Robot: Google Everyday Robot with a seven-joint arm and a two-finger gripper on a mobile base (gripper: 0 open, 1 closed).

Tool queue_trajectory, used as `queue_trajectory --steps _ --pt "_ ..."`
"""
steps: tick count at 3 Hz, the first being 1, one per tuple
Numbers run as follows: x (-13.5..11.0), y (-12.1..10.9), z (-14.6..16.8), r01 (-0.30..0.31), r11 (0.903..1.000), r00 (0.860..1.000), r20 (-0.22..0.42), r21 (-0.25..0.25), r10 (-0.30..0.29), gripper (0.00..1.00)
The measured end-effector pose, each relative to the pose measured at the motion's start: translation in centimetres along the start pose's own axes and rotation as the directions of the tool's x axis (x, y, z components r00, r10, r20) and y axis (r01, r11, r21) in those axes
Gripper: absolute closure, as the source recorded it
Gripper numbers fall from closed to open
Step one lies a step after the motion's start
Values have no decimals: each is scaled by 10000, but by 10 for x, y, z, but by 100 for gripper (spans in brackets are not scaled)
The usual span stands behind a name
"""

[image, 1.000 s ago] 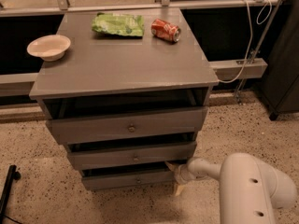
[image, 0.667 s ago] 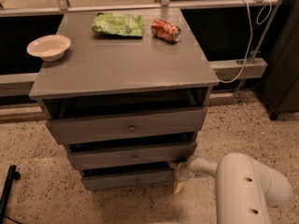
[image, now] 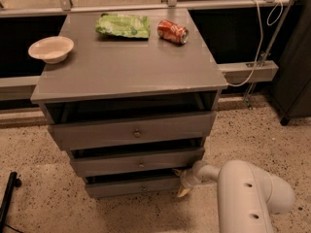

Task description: Open bottom drawer

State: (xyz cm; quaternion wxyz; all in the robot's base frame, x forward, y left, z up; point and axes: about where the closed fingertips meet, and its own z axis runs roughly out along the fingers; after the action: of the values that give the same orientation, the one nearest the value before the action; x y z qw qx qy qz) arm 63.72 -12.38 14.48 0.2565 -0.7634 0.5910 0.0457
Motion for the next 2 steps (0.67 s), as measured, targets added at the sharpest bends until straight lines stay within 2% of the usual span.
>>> queue_trajectory --steps 1,2 --pt "-4 1 3 3 9999 9999 147 -127 -1 19" --pt "-18 8 1 248 9994 9984 523 -233 -235 20"
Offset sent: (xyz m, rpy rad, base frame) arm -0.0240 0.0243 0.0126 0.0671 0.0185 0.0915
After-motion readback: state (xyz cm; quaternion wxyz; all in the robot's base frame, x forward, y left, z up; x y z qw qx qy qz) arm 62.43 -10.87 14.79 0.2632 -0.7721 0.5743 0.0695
